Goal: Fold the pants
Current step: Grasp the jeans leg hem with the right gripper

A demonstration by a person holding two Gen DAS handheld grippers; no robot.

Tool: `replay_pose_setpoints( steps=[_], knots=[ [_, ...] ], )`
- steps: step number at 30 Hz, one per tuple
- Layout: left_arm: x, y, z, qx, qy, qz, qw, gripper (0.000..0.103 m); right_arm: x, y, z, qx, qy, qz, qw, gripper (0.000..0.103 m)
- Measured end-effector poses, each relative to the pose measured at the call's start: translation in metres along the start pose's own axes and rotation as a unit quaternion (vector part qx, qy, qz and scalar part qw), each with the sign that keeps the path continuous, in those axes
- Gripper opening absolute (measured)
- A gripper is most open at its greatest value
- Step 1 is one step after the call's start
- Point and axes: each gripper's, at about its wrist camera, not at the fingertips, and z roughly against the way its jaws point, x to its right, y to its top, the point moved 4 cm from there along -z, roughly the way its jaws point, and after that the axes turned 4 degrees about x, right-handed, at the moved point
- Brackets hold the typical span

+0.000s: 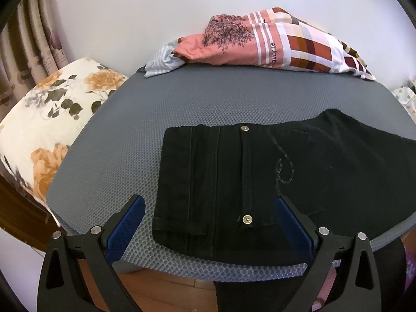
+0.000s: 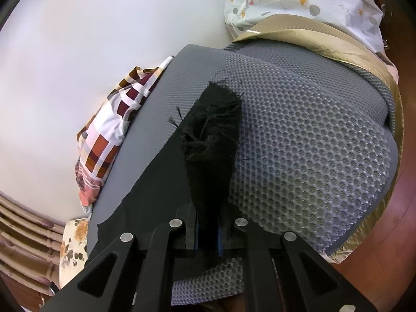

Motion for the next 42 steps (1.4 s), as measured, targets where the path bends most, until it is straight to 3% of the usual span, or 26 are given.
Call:
replay_pose_setpoints(
  steps=[15,20,24,36,42],
  knots=[
    [-0.013,-0.002,-0.004,-0.013,0.006,0.023,0.9996,0.1,0.017,-0.004,0.005,0.003,-0.002,-0.035,0.999,0.009],
    [-0.011,-0.002,-0.004,-0.017,0.004,0.021,0.9996,0.1,0.029,-0.005,0.008,0.007,0.059,-0.088,0.994,0.015],
    [-0.009,-0.003,-0.007,-0.023,0.004,0.019,0.9996,0.1,0.035,-0.005,0.011,0.019,0.078,-0.097,0.992,0.013],
    [-0.009,-0.007,-0.012,-0.035,0.002,0.022,0.9992,0.1,0.029,-0.004,0.015,0.024,0.017,-0.062,0.998,0.008],
    [-0.01,-0.007,-0.013,-0.035,-0.002,0.023,0.9991,0.1,-0.003,0.001,0.026,0.037,0.027,-0.041,0.998,0.008]
  ],
)
